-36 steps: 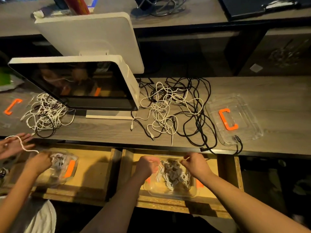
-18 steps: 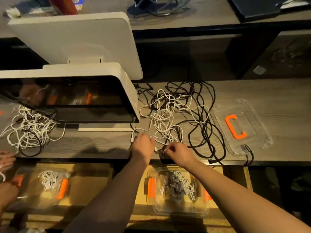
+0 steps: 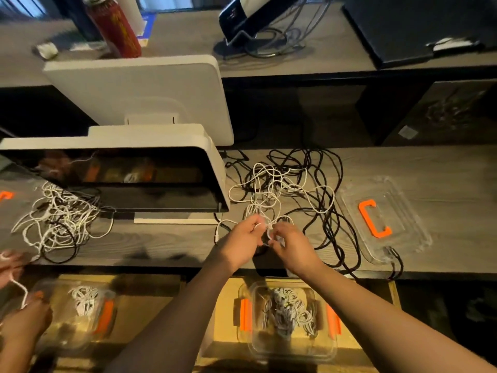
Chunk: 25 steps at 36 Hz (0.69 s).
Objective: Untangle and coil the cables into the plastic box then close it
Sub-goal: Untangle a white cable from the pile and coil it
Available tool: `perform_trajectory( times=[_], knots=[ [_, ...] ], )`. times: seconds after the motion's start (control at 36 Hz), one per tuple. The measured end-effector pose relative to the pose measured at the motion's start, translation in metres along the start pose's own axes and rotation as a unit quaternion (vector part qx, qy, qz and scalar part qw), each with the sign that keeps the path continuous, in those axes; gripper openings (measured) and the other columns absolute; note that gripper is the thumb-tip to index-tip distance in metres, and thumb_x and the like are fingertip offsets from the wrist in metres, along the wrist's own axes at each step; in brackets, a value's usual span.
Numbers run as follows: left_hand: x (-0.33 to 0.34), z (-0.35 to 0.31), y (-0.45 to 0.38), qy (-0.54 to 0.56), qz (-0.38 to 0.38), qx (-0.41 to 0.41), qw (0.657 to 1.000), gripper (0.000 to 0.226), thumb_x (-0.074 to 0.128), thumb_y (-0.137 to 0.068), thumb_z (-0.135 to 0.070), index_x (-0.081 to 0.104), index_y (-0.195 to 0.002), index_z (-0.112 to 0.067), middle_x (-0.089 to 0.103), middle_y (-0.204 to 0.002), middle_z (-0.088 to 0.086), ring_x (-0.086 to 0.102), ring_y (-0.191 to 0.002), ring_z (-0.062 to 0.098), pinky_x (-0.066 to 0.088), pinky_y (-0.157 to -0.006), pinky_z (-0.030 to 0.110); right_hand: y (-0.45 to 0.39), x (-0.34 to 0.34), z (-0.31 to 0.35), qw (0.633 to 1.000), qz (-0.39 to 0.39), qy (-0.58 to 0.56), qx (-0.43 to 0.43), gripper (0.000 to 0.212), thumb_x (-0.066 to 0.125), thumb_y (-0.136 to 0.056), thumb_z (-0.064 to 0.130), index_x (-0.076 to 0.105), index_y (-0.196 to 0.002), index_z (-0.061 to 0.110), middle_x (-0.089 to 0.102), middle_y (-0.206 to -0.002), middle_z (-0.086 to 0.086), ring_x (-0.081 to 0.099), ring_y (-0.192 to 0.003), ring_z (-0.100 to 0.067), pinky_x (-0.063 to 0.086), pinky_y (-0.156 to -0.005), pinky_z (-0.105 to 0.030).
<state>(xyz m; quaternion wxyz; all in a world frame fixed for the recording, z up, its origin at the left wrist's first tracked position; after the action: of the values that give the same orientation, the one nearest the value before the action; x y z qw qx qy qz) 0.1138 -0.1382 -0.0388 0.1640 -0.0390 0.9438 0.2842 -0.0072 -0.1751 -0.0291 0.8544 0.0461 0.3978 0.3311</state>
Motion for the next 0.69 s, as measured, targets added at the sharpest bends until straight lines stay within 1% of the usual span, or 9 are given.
perform_trajectory(
  times=[0.08, 0.17, 0.25, 0.31, 0.36, 0.47, 0.53, 0.61, 0.69],
  knots=[
    [-0.007, -0.031, 0.021, 0.071, -0.011, 0.026, 0.997, 0.024, 0.045, -0.106, -0.02, 0.055, -0.085, -0.021, 0.048, -0.073, 0.001, 0.046, -0.068, 0.017, 0.039, -0.067, 0.033, 0.013, -0.015, 0.013, 0.999, -0.016, -0.051, -0.003, 0.015, 0.059, -0.096, 0.02, 0.053, -0.086, 0.03, 0.058, -0.095, 0.007, 0.052, -0.097, -0.012, 0.038, -0.074, -0.021],
    [-0.015, -0.052, 0.044, 0.136, -0.049, 0.03, 0.989, 0.022, 0.045, -0.105, -0.015, 0.054, -0.085, -0.017, 0.041, -0.064, -0.005, 0.037, -0.055, 0.008, 0.03, -0.053, 0.026, 0.031, -0.037, 0.032, 0.994, -0.038, -0.098, -0.003, 0.015, 0.056, -0.096, 0.023, 0.051, -0.083, 0.026, 0.06, -0.083, 0.005, 0.055, -0.078, -0.012, 0.038, -0.059, -0.017],
    [-0.029, -0.063, 0.064, 0.182, -0.118, 0.017, 0.976, 0.023, 0.048, -0.101, -0.01, 0.058, -0.082, -0.017, 0.04, -0.063, -0.004, 0.033, -0.052, 0.008, 0.024, -0.052, 0.028, 0.044, -0.058, 0.048, 0.995, -0.045, -0.085, -0.019, 0.013, 0.059, -0.093, 0.025, 0.054, -0.082, 0.02, 0.062, -0.079, 0.0, 0.057, -0.073, -0.017, 0.044, -0.063, -0.029],
    [-0.034, -0.069, 0.079, 0.181, -0.148, 0.02, 0.972, 0.021, 0.05, -0.1, -0.011, 0.059, -0.081, -0.016, 0.042, -0.068, -0.001, 0.035, -0.054, 0.009, 0.025, -0.053, 0.029, 0.05, -0.07, 0.057, 0.998, -0.034, -0.044, -0.036, 0.016, 0.061, -0.091, 0.027, 0.055, -0.078, 0.021, 0.06, -0.076, 0.002, 0.055, -0.071, -0.016, 0.04, -0.059, -0.028],
    [-0.032, -0.076, 0.098, 0.153, -0.152, 0.033, 0.976, 0.02, 0.05, -0.102, -0.015, 0.059, -0.084, -0.011, 0.043, -0.069, -0.005, 0.037, -0.057, 0.008, 0.027, -0.053, 0.027, 0.06, -0.081, 0.064, 0.998, -0.019, 0.03, -0.056, 0.018, 0.063, -0.089, 0.029, 0.055, -0.075, 0.022, 0.057, -0.076, 0.005, 0.052, -0.071, -0.012, 0.035, -0.058, -0.024],
    [-0.025, -0.087, 0.136, 0.146, -0.157, 0.055, 0.975, 0.022, 0.048, -0.104, -0.02, 0.057, -0.093, -0.004, 0.04, -0.06, -0.015, 0.036, -0.055, 0.005, 0.028, -0.052, 0.023, 0.074, -0.107, 0.063, 0.988, -0.015, 0.137, -0.07, 0.014, 0.061, -0.091, 0.03, 0.063, -0.084, 0.019, 0.063, -0.083, 0.001, 0.057, -0.079, -0.015, 0.045, -0.071, -0.029],
    [-0.029, -0.086, 0.149, 0.17, -0.184, 0.053, 0.967, 0.022, 0.049, -0.103, -0.021, 0.058, -0.088, -0.008, 0.042, -0.058, -0.016, 0.036, -0.056, 0.005, 0.029, -0.054, 0.027, 0.079, -0.12, 0.053, 0.988, -0.023, 0.139, -0.06, 0.015, 0.061, -0.093, 0.03, 0.063, -0.083, 0.02, 0.063, -0.081, 0.002, 0.058, -0.075, -0.013, 0.046, -0.066, -0.026],
    [-0.038, -0.08, 0.16, 0.222, -0.225, 0.033, 0.948, 0.023, 0.049, -0.103, -0.022, 0.062, -0.085, -0.016, 0.039, -0.059, -0.01, 0.033, -0.054, 0.008, 0.024, -0.052, 0.028, 0.083, -0.138, 0.031, 0.993, -0.039, 0.11, -0.033, 0.021, 0.063, -0.094, 0.027, 0.054, -0.075, 0.028, 0.058, -0.073, 0.007, 0.054, -0.068, -0.008, 0.032, -0.053, -0.016],
    [-0.042, -0.077, 0.164, 0.248, -0.248, 0.028, 0.936, 0.023, 0.047, -0.104, -0.018, 0.061, -0.086, -0.016, 0.035, -0.056, -0.009, 0.03, -0.049, 0.007, 0.022, -0.047, 0.024, 0.084, -0.156, 0.014, 0.991, -0.064, 0.118, -0.017, 0.013, 0.063, -0.092, 0.023, 0.061, -0.081, 0.016, 0.063, -0.075, 0.0, 0.058, -0.072, -0.018, 0.037, -0.056, -0.024]
  ],
)
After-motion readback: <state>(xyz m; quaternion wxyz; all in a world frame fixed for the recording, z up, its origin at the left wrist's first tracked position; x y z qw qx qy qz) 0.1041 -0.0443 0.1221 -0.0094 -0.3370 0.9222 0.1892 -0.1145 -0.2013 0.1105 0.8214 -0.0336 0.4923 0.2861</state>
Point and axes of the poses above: each hand's wrist, its own y-axis away from the middle knuckle, its own x-axis out of the palm, z = x × y, the point moved 9 cm from there along -y, towards the middle knuckle
